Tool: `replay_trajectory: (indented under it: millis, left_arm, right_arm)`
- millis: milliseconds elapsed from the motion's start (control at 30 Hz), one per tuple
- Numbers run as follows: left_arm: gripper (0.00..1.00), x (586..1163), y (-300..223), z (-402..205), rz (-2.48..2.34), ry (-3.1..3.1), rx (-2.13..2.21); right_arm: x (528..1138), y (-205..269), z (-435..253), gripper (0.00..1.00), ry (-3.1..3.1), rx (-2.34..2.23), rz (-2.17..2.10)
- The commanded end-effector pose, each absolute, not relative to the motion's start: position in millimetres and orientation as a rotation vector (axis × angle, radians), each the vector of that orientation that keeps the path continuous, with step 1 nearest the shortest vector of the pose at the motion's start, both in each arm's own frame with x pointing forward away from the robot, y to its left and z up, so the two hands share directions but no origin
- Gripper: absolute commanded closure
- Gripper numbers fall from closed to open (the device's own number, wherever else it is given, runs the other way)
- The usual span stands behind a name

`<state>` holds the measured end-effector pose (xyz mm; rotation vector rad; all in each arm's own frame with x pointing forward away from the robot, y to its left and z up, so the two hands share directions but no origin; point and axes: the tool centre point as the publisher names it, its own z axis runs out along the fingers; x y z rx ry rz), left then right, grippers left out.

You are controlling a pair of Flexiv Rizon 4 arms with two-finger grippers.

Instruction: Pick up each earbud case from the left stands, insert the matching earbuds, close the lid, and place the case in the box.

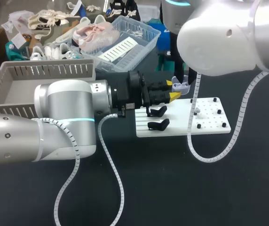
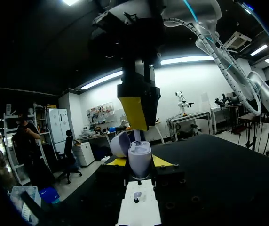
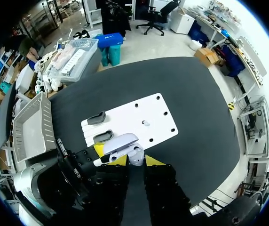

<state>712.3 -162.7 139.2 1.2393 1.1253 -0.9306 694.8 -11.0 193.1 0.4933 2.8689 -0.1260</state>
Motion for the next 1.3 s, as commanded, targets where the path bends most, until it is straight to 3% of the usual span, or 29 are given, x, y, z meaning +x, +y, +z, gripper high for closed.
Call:
replay_trajectory:
  millis: [33, 1067, 1100, 1167, 1300]
  left_arm:
    - [1.00, 712, -163, 139, -0.928, 1.124, 1.236]
    - [1.00, 712, -163, 139, -0.928, 1.124, 1.236]
    - [1.00, 712, -163, 139, -0.928, 1.124, 1.236]
    - [1.00, 712, -163, 139, -0.928, 1.124, 1.236]
    - [1.00, 712, -163, 139, -0.928, 1.124, 1.236]
  right_arm:
    - [694, -12, 193, 1.00, 2.866, 0.493, -0.126]
    - [692, -10, 178, 1.00, 2.909, 0.480, -0.106]
    - [692, -10, 178, 0.69, 2.910, 0.481, -0.105]
    - [691, -10, 178, 0.37, 2.911, 0.482, -0.100]
    - [686, -11, 182, 0.38, 2.903, 0.484, -0.084]
